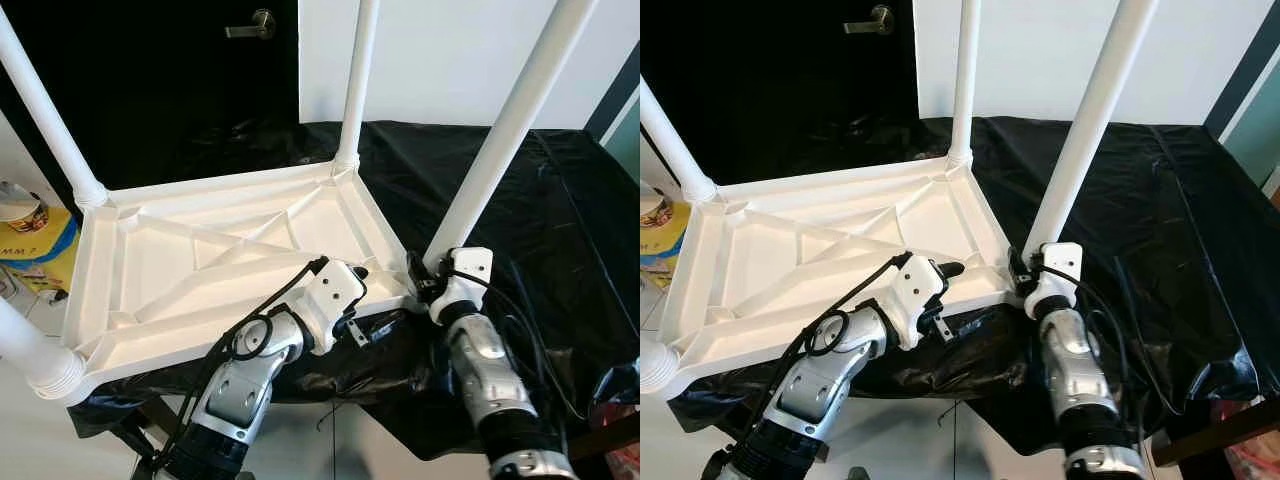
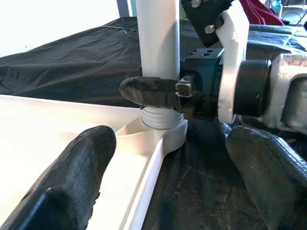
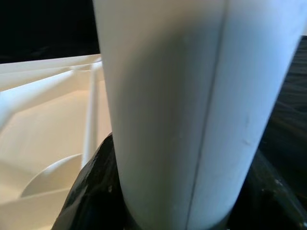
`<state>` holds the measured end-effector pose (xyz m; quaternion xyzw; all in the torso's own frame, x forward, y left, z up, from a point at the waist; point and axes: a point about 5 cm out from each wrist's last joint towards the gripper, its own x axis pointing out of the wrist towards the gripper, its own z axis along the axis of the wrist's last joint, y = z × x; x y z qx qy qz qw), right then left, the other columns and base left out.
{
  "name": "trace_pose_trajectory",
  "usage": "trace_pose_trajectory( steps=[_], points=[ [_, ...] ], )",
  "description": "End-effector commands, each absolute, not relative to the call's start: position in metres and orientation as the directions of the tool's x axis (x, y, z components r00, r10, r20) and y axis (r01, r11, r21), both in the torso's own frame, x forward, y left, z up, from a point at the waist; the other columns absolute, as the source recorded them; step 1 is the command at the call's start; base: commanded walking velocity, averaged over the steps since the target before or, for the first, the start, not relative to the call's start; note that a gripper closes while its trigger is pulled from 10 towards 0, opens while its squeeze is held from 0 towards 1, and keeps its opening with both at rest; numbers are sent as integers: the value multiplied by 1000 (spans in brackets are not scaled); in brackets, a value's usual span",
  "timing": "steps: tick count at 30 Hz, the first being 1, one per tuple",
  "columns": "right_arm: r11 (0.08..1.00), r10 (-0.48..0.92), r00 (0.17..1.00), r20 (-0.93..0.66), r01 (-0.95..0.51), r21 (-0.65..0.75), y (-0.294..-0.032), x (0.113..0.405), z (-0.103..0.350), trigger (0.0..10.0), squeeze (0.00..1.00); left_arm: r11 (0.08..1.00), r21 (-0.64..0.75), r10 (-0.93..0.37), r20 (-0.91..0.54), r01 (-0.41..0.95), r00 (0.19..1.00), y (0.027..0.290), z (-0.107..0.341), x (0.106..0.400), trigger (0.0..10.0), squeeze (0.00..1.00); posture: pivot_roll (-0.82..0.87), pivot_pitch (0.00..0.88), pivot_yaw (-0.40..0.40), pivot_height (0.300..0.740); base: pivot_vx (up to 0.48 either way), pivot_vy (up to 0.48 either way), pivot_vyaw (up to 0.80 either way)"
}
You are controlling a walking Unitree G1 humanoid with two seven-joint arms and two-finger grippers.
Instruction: Building children table
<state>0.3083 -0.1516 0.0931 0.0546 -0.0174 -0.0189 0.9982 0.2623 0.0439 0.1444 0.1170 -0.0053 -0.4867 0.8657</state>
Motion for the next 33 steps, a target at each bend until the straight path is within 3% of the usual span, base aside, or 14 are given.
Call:
trace_pose_trajectory(
  steps=[1,5,22,23,30,33],
  points=[
    [965,-204,974,-102,217,147,-164,297,68,10000,0,538,210,-818,-104,816,566,45,144,264,10000,0,-41,0,-51,740,0,0,0],
    [972,-161,983,-84,173,159,-151,296,72,10000,0,537,209,-819,-103,817,564,44,144,264,10000,0,-43,0,-48,740,0,0,0],
    [979,-148,988,-48,153,131,-155,297,79,10000,0,538,209,-819,-103,817,565,43,144,264,10000,0,-43,0,-53,740,0,0,0],
    [981,-134,990,-45,139,134,-156,296,80,10000,1000,539,209,-818,-102,816,566,43,144,264,10000,0,-44,0,-55,740,0,0,0],
    [993,-37,999,-2,37,115,-163,294,85,10000,1000,540,209,-818,-99,815,567,42,144,264,10000,0,-49,0,-58,740,0,0,0],
    [991,87,996,27,-89,98,-171,294,89,10000,1000,540,207,-818,-96,816,567,42,144,264,10000,0,-51,0,-59,740,0,0,0]
  ],
)
